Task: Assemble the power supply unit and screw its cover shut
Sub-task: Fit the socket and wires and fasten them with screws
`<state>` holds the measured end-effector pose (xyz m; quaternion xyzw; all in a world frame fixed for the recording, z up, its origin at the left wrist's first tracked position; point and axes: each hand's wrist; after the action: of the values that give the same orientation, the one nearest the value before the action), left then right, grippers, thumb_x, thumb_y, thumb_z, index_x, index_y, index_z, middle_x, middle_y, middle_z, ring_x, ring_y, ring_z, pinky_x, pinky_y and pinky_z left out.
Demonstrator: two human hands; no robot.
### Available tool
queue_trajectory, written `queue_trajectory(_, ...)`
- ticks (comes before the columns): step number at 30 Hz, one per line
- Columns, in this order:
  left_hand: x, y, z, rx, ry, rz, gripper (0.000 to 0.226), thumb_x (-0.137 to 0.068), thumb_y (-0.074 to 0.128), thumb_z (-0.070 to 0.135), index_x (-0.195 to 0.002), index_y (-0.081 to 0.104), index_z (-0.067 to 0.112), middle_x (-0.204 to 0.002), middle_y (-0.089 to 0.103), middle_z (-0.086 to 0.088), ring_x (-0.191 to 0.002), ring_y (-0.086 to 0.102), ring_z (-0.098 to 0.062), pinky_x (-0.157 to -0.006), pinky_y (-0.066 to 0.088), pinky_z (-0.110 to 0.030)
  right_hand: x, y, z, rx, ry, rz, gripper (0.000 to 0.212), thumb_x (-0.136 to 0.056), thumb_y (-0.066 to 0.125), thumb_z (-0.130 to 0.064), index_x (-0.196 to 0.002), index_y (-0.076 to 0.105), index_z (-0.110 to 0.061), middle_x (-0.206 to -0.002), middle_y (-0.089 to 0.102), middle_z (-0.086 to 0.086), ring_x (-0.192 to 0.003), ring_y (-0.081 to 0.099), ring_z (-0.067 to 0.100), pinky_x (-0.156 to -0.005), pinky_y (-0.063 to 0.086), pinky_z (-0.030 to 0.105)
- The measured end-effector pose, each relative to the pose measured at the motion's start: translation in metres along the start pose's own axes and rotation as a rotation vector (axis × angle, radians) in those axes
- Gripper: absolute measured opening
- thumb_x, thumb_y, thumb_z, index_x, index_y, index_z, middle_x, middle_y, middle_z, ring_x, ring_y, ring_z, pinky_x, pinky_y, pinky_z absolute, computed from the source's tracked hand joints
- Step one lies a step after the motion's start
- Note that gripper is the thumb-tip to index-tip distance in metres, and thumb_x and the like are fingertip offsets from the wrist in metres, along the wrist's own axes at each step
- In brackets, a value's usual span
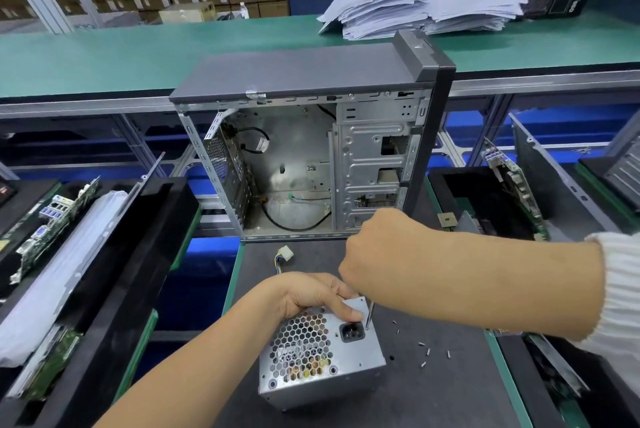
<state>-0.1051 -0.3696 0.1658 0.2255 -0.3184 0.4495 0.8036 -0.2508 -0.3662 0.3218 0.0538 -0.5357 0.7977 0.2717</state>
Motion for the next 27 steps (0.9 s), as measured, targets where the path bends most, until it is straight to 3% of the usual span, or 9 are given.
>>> queue_trajectory(3, 0.001, 0.000, 0.000, 0.001, 0.005, -0.013, 0.035, -0.087, 0.066, 0.001, -0.067, 0.079, 0.027, -0.071, 0.074, 0.012, -0.065, 0.068, 0.001, -0.063, 0.052, -0.014, 0.005, 0.000, -0.002, -0.068, -0.035, -0.047, 0.010, -0.092, 0.051, -0.019, -0.099, 0.049, -0.011, -0.067, 0.033, 0.004, -0.052, 0.033, 0.016, -0.045, 0.019, 0.027)
queue_trajectory(5, 0.002, 0.000, 0.002, 0.001, 0.015, -0.018, 0.043, -0.086, 0.065, -0.001, -0.065, 0.079, 0.034, -0.069, 0.073, 0.016, -0.063, 0.067, 0.006, -0.057, 0.049, -0.011, 0.007, -0.001, 0.000, -0.089, -0.059, -0.053, 0.028, -0.089, 0.050, -0.013, -0.117, 0.046, -0.010, -0.081, 0.035, 0.008, -0.051, 0.026, 0.016, -0.045, 0.016, 0.028)
queue_trajectory(9, 0.005, -0.001, 0.003, 0.002, -0.001, -0.050, 0.040, -0.085, 0.065, 0.000, -0.068, 0.080, 0.033, -0.071, 0.074, 0.014, -0.065, 0.069, 0.003, -0.059, 0.052, -0.013, 0.006, -0.003, -0.002, 0.002, -0.024, 0.008, 0.007, -0.088, 0.048, -0.007, -0.084, 0.053, -0.011, -0.070, 0.029, 0.004, -0.056, 0.035, 0.017, -0.046, 0.015, 0.027)
queue_trajectory(11, 0.005, 0.000, 0.002, -0.007, -0.009, -0.054, 0.029, -0.085, 0.068, 0.004, -0.074, 0.081, 0.029, -0.077, 0.076, 0.008, -0.070, 0.071, -0.003, -0.064, 0.055, -0.018, 0.004, -0.001, -0.002, 0.037, -0.004, 0.028, 0.023, -0.089, 0.046, -0.007, -0.067, 0.041, -0.012, -0.068, 0.036, 0.003, -0.069, 0.042, 0.020, -0.047, 0.015, 0.026)
queue_trajectory(16, 0.005, 0.002, 0.002, -0.058, 0.020, 0.011, 0.021, -0.082, 0.074, 0.010, -0.087, 0.080, 0.029, -0.108, 0.074, -0.004, -0.098, 0.067, -0.015, -0.089, 0.055, -0.027, 0.008, -0.002, 0.001, -0.036, -0.001, -0.033, 0.020, -0.096, 0.048, -0.023, -0.112, 0.055, -0.013, -0.085, 0.030, 0.010, -0.058, 0.030, 0.015, -0.047, 0.018, 0.027)
queue_trajectory(18, 0.005, 0.003, 0.003, -0.043, 0.017, -0.014, 0.020, -0.077, 0.075, 0.012, -0.078, 0.080, 0.031, -0.092, 0.076, 0.005, -0.085, 0.070, -0.006, -0.077, 0.057, -0.021, 0.011, -0.004, 0.000, -0.060, -0.015, -0.040, 0.029, -0.091, 0.053, -0.021, -0.118, 0.048, -0.012, -0.086, 0.024, 0.009, -0.054, 0.027, 0.014, -0.046, 0.017, 0.028)
queue_trajectory(21, 0.006, 0.005, 0.004, -0.028, 0.023, 0.003, 0.024, -0.067, 0.071, 0.015, -0.062, 0.077, 0.038, -0.066, 0.071, 0.020, -0.062, 0.064, 0.008, -0.064, 0.049, -0.014, 0.010, -0.009, -0.004, -0.037, -0.013, -0.034, 0.015, -0.091, 0.046, -0.014, -0.105, 0.052, -0.011, -0.075, 0.025, 0.007, -0.053, 0.029, 0.015, -0.045, 0.016, 0.028)
queue_trajectory(24, 0.004, 0.003, 0.002, -0.023, 0.028, -0.021, 0.028, -0.073, 0.069, 0.012, -0.066, 0.079, 0.037, -0.071, 0.073, 0.018, -0.066, 0.067, 0.006, -0.063, 0.051, -0.012, 0.006, -0.008, -0.005, 0.007, 0.020, 0.022, 0.020, -0.093, 0.044, -0.013, -0.073, 0.044, -0.011, -0.072, 0.033, 0.002, -0.073, 0.044, 0.021, -0.047, 0.018, 0.026)
queue_trajectory(27, 0.004, 0.001, 0.001, -0.018, 0.023, -0.034, 0.021, -0.079, 0.073, 0.011, -0.079, 0.081, 0.031, -0.084, 0.076, 0.013, -0.076, 0.070, 0.000, -0.068, 0.053, -0.016, 0.003, -0.004, -0.002, 0.028, 0.037, 0.025, 0.017, -0.097, 0.040, -0.019, -0.095, 0.056, -0.015, -0.080, 0.032, 0.005, -0.083, 0.042, 0.024, -0.048, 0.017, 0.027)
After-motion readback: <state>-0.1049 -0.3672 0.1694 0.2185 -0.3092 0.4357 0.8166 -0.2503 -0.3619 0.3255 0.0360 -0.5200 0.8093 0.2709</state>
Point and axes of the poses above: each hand's wrist, its own x-axis away from the middle knuckle, its own y-axis out of the palm, z = x × y
